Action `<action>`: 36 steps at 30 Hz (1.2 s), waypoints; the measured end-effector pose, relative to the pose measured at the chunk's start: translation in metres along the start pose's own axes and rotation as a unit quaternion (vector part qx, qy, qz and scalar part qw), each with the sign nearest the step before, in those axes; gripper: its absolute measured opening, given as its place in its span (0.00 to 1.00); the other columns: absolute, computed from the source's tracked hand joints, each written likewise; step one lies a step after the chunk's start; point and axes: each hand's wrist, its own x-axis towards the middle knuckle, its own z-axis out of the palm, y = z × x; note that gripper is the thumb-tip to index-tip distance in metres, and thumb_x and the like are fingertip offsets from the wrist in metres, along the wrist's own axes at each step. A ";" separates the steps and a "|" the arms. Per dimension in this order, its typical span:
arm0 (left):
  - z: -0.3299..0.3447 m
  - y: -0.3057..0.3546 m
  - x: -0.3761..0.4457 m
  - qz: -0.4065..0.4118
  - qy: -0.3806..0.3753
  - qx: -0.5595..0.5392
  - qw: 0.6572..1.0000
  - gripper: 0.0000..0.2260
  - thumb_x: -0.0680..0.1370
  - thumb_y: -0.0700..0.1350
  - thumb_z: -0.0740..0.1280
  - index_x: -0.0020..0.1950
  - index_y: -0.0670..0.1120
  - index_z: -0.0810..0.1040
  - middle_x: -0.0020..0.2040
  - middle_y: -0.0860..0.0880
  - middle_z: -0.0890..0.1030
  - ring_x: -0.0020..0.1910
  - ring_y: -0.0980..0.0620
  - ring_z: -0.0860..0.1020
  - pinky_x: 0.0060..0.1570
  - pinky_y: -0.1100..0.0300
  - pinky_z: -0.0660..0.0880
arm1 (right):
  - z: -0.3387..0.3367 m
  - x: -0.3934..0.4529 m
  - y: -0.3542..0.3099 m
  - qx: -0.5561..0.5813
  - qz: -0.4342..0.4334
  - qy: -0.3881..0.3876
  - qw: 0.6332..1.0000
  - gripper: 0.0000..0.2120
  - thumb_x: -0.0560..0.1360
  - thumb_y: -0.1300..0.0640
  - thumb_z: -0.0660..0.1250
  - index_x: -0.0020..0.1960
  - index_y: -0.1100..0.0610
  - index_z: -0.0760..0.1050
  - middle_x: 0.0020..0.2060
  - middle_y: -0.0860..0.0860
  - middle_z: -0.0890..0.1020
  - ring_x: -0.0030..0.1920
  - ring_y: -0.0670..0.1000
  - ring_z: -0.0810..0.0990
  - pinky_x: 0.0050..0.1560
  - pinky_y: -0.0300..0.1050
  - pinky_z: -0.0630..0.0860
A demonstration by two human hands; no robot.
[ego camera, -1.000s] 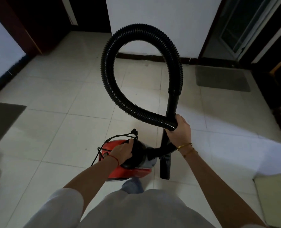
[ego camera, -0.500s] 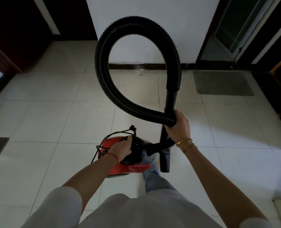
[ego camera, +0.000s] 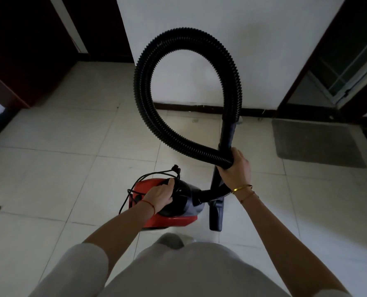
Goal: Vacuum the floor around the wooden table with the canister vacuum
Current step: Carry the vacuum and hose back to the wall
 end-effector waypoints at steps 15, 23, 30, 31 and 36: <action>-0.107 -0.132 0.290 0.016 -0.026 -0.017 0.999 0.24 0.80 0.44 0.61 0.72 0.38 0.57 0.47 0.43 0.81 0.41 0.45 0.82 0.38 0.53 0.79 | 0.096 0.312 -0.016 -0.015 0.013 0.016 1.000 0.12 0.68 0.61 0.72 0.50 0.59 0.73 0.42 0.53 0.78 0.38 0.50 0.74 0.34 0.38 0.66; -0.163 -0.177 0.423 0.036 -0.044 -0.004 0.998 0.25 0.80 0.44 0.60 0.73 0.37 0.55 0.47 0.43 0.81 0.40 0.46 0.82 0.35 0.58 0.76 | 0.133 0.450 -0.018 -0.011 0.049 0.034 0.998 0.13 0.68 0.63 0.71 0.50 0.60 0.73 0.41 0.55 0.79 0.36 0.52 0.75 0.36 0.38 0.67; -0.192 -0.200 0.543 0.031 -0.081 0.020 0.996 0.26 0.81 0.44 0.58 0.75 0.38 0.52 0.51 0.43 0.81 0.45 0.46 0.82 0.41 0.56 0.77 | 0.167 0.566 0.005 -0.026 0.065 0.039 0.997 0.13 0.67 0.65 0.70 0.51 0.61 0.73 0.41 0.58 0.79 0.37 0.58 0.78 0.35 0.41 0.70; -0.193 -0.203 0.560 0.024 -0.090 0.021 0.995 0.26 0.81 0.44 0.58 0.76 0.38 0.52 0.53 0.43 0.81 0.47 0.45 0.82 0.42 0.55 0.76 | 0.171 0.582 0.010 -0.027 0.067 0.038 0.997 0.13 0.67 0.65 0.70 0.50 0.61 0.73 0.41 0.58 0.79 0.37 0.58 0.78 0.34 0.41 0.70; -0.189 -0.213 0.650 0.029 -0.125 0.056 0.990 0.28 0.81 0.44 0.56 0.77 0.38 0.48 0.57 0.42 0.80 0.51 0.44 0.81 0.44 0.54 0.74 | 0.198 0.659 0.042 -0.028 0.080 0.030 0.996 0.14 0.66 0.66 0.69 0.51 0.61 0.74 0.43 0.58 0.79 0.37 0.59 0.79 0.34 0.43 0.71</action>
